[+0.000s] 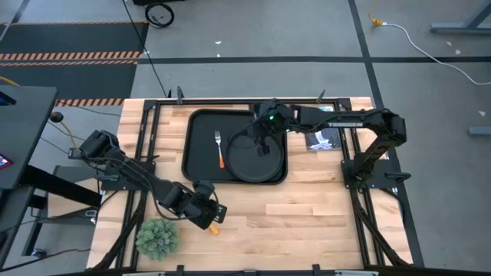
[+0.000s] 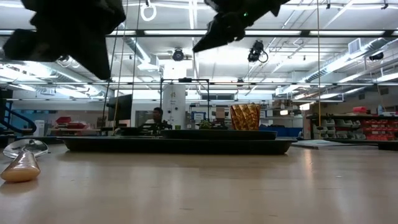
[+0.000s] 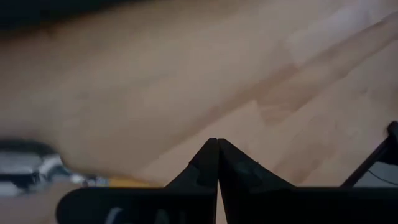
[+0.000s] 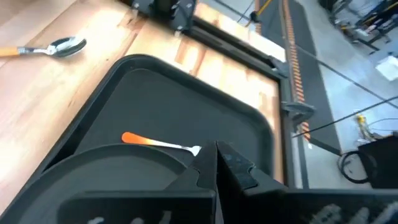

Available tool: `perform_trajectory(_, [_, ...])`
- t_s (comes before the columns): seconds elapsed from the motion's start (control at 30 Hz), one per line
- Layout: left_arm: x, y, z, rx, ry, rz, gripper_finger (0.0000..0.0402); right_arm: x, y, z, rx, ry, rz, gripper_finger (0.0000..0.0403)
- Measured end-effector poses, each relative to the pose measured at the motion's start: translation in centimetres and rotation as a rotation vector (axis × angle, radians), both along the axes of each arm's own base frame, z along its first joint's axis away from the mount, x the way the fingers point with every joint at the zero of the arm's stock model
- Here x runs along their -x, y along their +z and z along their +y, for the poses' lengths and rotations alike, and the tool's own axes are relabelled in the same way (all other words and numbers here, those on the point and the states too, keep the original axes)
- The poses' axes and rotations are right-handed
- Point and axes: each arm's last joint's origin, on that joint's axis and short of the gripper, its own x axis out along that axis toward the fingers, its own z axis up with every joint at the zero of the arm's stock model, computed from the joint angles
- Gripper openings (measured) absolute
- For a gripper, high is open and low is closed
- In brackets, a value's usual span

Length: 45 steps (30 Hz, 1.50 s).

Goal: Pick and place plate/cup/fork/spoon on tray
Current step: Put the light brown spoon on the black tray on the left side of the orange fork

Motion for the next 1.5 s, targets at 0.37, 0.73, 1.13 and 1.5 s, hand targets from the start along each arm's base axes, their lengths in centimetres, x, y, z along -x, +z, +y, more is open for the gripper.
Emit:
perform_trajectory(0.37, [-0.6,0.6,-1.4,0.073,0.075,0.133,0.001,4.6,2.3,0.5,-0.051,0.06,-0.165,0.0003])
perform_trajectory(0.73, [-2.1,1.6,-2.4,0.075,0.151,0.246,0.0025,7.7,0.5,1.5,-0.01,0.107,-0.391,0.0003])
perform_trajectory(1.13, [-2.9,-1.3,-3.5,0.181,0.276,0.34,0.0079,8.3,-1.5,1.5,-0.005,0.113,-0.409,0.0003])
perform_trajectory(1.5, [-3.0,-3.9,-4.3,0.211,0.32,0.478,0.0111,8.3,-1.5,1.5,-0.01,0.11,-0.414,0.0003])
